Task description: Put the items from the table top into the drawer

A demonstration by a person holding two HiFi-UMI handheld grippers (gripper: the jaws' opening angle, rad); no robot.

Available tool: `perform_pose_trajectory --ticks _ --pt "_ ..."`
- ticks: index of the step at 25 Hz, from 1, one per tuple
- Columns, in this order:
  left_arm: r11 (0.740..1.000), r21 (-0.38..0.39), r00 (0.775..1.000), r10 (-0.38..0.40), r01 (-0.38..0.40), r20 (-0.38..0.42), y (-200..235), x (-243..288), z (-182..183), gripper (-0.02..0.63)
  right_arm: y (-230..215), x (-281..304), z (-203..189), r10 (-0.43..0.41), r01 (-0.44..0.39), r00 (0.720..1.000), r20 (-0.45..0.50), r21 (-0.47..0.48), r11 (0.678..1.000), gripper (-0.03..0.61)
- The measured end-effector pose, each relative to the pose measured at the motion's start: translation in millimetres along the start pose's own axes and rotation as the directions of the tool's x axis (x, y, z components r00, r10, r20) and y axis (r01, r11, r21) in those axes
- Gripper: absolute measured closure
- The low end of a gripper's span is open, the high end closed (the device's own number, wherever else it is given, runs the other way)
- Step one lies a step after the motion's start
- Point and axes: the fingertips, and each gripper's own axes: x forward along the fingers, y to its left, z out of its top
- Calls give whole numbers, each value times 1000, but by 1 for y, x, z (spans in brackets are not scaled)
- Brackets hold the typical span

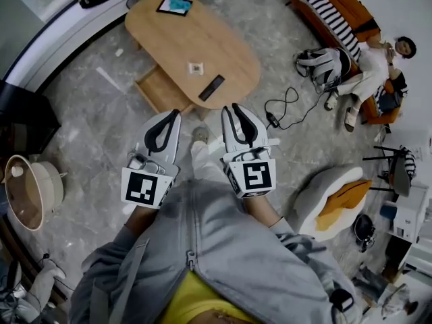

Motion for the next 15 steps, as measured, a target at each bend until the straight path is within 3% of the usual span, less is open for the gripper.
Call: perform_pose_trajectory --ticks 7,15 --pt "1000 -10 999 24 -24 -24 59 107 -11 621 -67 102 -22 3 -3 999 -48 -3 1000 491" --pt "999 -16 992 49 -51 -118 101 181 -45 621 -110 168 -77 23 -17 989 -147 43 999 485"
